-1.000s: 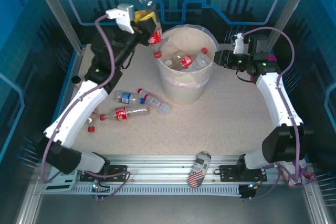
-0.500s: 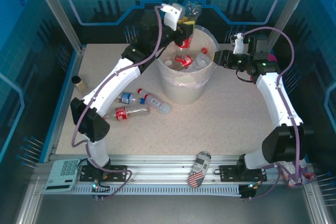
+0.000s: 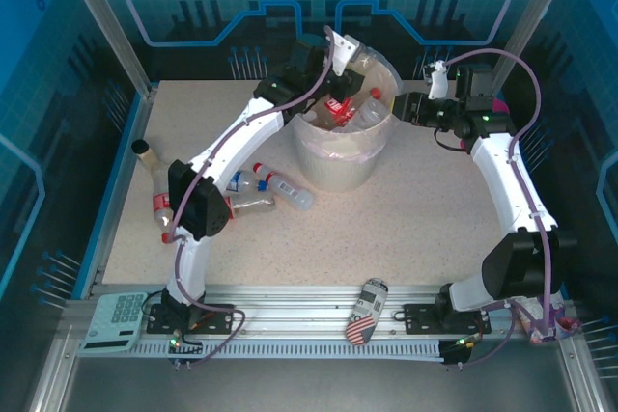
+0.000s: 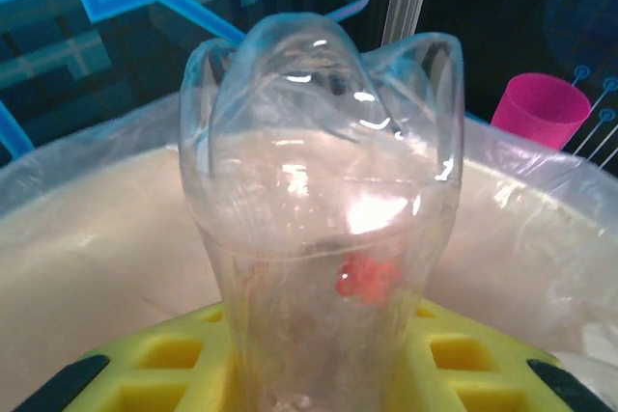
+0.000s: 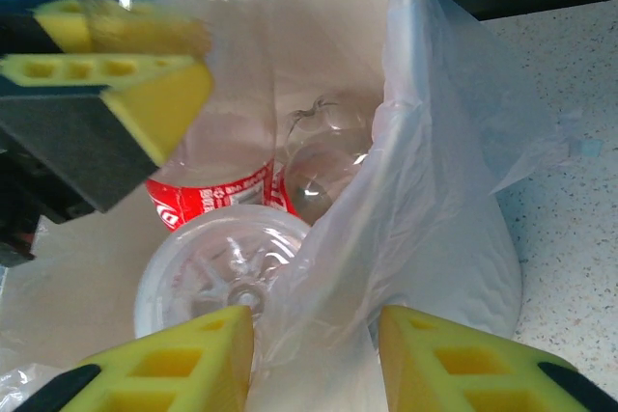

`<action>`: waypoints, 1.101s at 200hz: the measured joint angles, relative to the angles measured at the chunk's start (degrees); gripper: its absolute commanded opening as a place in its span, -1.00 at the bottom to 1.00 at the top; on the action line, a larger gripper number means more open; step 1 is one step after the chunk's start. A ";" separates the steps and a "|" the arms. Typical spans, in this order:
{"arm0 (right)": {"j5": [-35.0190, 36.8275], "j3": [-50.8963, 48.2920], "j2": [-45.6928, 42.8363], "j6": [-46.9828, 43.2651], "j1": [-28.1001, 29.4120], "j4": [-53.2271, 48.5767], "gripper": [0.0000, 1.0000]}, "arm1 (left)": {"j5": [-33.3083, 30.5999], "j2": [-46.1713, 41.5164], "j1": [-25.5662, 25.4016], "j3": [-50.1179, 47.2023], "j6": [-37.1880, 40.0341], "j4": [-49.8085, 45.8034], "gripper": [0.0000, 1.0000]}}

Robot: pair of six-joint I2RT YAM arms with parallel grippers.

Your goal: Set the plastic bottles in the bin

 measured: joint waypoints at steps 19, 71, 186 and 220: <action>-0.02 0.15 0.22 0.00 0.07 0.07 -0.21 | 0.00 0.20 0.00 0.70 0.81 -1.16 -0.51; 0.00 0.26 0.48 0.02 0.37 0.15 -0.21 | 0.07 0.55 0.00 1.27 1.53 -3.93 -0.46; 0.26 0.26 0.48 0.02 0.87 0.28 -0.21 | 1.77 1.60 0.66 0.20 2.32 -6.73 0.59; 0.66 0.26 0.48 0.02 0.96 0.26 -0.21 | 1.73 1.55 1.07 0.20 2.27 -6.69 0.82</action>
